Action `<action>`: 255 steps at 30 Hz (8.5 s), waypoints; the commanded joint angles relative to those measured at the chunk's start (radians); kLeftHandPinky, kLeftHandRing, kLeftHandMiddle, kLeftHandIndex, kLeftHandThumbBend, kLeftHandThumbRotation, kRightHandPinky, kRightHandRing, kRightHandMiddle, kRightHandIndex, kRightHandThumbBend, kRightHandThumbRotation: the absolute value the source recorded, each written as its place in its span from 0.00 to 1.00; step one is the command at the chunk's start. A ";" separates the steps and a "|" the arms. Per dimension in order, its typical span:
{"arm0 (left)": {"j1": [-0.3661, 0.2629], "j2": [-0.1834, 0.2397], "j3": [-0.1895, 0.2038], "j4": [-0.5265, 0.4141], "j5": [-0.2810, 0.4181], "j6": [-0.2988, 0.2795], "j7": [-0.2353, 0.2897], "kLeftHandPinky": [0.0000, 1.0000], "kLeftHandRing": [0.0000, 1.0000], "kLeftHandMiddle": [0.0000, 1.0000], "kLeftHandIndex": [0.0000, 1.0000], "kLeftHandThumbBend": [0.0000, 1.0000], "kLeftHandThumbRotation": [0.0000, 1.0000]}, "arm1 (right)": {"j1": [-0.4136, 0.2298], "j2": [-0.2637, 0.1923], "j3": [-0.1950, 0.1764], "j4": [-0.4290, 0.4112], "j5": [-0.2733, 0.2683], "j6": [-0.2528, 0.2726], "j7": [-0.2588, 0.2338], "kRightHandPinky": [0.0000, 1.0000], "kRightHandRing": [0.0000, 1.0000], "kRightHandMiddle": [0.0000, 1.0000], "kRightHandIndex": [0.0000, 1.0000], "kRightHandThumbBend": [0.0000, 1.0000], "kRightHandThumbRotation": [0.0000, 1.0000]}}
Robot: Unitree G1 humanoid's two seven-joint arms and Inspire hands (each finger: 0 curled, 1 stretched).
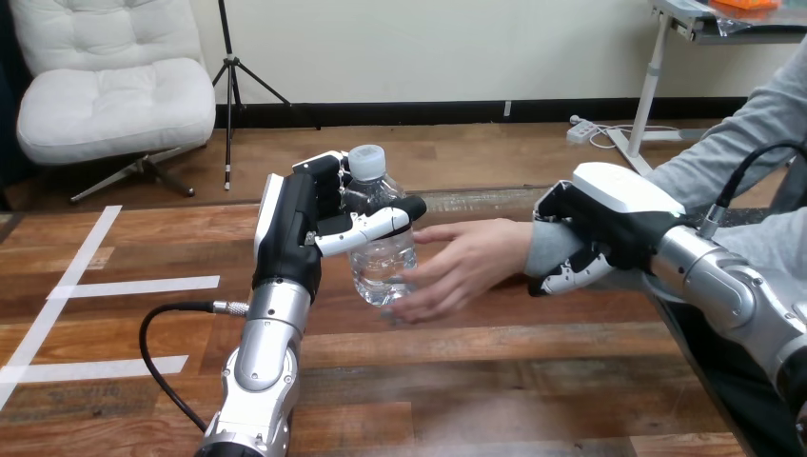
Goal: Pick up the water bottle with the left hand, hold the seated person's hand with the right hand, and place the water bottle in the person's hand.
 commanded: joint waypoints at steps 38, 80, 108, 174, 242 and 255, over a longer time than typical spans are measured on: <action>-0.090 -0.005 -0.011 -0.041 0.008 -0.026 0.002 0.32 0.37 0.41 0.40 0.67 0.00 | -0.163 0.073 -0.015 0.019 -0.009 -0.014 -0.060 0.21 0.25 0.31 0.31 0.63 0.00; -0.123 -0.060 -0.028 -0.027 0.012 -0.012 0.010 0.33 0.37 0.41 0.40 0.68 0.00 | -0.168 0.089 -0.024 0.018 -0.011 -0.014 -0.059 0.22 0.26 0.31 0.32 0.63 0.00; -0.126 -0.078 -0.037 -0.023 0.020 -0.009 0.004 0.33 0.37 0.41 0.40 0.69 0.00 | -0.162 0.086 -0.026 0.013 -0.007 -0.004 -0.048 0.22 0.26 0.32 0.32 0.62 0.00; -0.103 -0.035 -0.061 -0.055 0.038 0.084 -0.068 0.79 0.88 0.90 0.88 0.99 0.63 | -0.157 0.076 -0.033 0.018 0.001 -0.010 -0.046 0.22 0.26 0.31 0.31 0.61 0.00; 0.042 0.028 0.014 -0.303 -0.123 0.208 -0.221 1.00 1.00 1.00 1.00 1.00 1.00 | -0.157 0.056 -0.010 0.046 -0.028 0.015 -0.028 0.50 0.54 0.57 0.57 0.84 0.54; 0.056 0.038 0.013 -0.322 -0.128 0.223 -0.219 1.00 1.00 1.00 1.00 1.00 1.00 | -0.167 0.046 0.017 0.053 -0.067 0.036 -0.012 0.63 0.70 0.71 0.72 0.99 0.88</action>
